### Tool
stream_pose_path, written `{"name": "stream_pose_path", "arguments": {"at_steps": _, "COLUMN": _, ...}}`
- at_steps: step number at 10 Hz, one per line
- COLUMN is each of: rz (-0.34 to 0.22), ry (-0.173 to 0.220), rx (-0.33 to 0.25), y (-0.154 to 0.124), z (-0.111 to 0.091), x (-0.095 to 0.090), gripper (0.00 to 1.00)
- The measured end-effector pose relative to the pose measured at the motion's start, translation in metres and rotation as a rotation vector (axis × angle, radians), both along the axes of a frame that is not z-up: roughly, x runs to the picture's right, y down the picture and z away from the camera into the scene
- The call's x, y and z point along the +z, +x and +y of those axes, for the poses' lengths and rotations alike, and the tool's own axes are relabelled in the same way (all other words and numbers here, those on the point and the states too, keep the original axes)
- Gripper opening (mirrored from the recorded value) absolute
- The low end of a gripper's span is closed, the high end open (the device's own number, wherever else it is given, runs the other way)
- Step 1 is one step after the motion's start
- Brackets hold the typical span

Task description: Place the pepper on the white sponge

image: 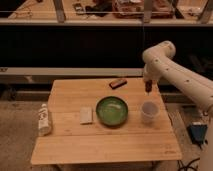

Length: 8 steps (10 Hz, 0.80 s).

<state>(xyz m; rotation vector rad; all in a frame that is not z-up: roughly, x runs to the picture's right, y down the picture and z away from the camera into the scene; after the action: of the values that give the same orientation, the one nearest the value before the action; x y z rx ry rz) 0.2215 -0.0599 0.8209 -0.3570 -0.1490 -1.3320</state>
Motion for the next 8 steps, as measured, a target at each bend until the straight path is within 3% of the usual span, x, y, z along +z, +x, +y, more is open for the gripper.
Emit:
{"name": "stream_pose_path", "arguments": {"at_steps": 2, "rz": -0.095, "ry": 0.004, "rx": -0.027, "y": -0.069, "z": -0.002, "x": 0.016, "gripper": 0.22}}
{"name": "stream_pose_path", "arguments": {"at_steps": 4, "rz": -0.206, "ry": -0.025, "rx": -0.036, "y": -0.127, "z": 0.015, "x": 0.028, "gripper": 0.22}}
{"name": "stream_pose_path", "arguments": {"at_steps": 6, "rz": -0.324, "ry": -0.067, "rx": -0.019, "y": -0.167, "z": 0.041, "x": 0.032, "gripper": 0.22}}
{"name": "stream_pose_path", "arguments": {"at_steps": 8, "rz": -0.388, "ry": -0.094, "rx": 0.009, "y": -0.185, "z": 0.059, "x": 0.033, "gripper": 0.22}}
